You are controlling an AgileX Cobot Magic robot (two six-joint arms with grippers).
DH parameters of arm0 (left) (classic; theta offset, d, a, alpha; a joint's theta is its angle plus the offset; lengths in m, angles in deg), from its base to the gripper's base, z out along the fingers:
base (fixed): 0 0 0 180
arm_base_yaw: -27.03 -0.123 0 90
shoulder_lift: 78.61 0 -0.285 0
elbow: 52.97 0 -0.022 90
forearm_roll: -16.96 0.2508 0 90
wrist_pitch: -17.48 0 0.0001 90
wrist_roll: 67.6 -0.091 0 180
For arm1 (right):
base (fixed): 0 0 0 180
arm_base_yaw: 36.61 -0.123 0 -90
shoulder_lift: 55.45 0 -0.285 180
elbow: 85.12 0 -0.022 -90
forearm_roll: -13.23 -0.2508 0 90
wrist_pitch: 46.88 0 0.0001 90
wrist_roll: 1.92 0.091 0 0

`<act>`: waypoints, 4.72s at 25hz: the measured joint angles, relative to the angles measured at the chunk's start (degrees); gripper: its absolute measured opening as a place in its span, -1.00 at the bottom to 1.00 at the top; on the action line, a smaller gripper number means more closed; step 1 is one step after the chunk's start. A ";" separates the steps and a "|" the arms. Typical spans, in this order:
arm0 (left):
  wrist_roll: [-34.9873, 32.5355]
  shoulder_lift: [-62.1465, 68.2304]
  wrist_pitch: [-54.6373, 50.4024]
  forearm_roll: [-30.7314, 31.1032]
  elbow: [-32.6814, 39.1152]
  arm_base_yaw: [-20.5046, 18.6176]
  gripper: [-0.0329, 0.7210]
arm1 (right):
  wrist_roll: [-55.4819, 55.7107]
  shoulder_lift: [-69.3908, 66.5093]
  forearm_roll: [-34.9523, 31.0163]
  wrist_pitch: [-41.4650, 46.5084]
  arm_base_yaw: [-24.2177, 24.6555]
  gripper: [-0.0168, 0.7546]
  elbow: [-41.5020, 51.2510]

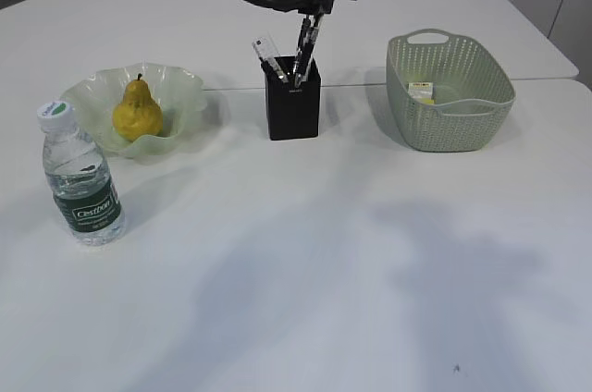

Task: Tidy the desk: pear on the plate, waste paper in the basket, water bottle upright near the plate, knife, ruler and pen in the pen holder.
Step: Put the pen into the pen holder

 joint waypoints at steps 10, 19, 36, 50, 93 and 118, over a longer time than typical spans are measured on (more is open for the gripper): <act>-0.41 -1.38 0.02 -3.64 0.00 -7.00 -0.68 | 0.00 -1.87 0.37 -0.43 0.00 0.00 0.00; -6.69 -1.40 3.89 -10.06 0.00 -9.06 -0.68 | 0.00 -3.59 0.48 -1.22 0.00 0.00 0.00; -11.89 -1.40 5.12 -11.72 0.00 -11.32 -0.68 | 0.00 -6.39 0.48 -2.01 0.00 0.00 0.00; -34.10 1.26 6.84 -35.29 0.00 -12.98 -0.68 | 0.00 -6.48 0.48 -2.48 0.00 0.00 0.00; -87.57 8.22 -3.62 -80.92 0.00 -15.13 -0.68 | 0.00 -7.13 0.48 -3.34 0.00 0.00 0.00; -97.50 11.72 -1.89 -90.66 0.00 -15.13 -0.68 | -0.26 -7.13 0.48 -3.82 0.00 0.00 0.00</act>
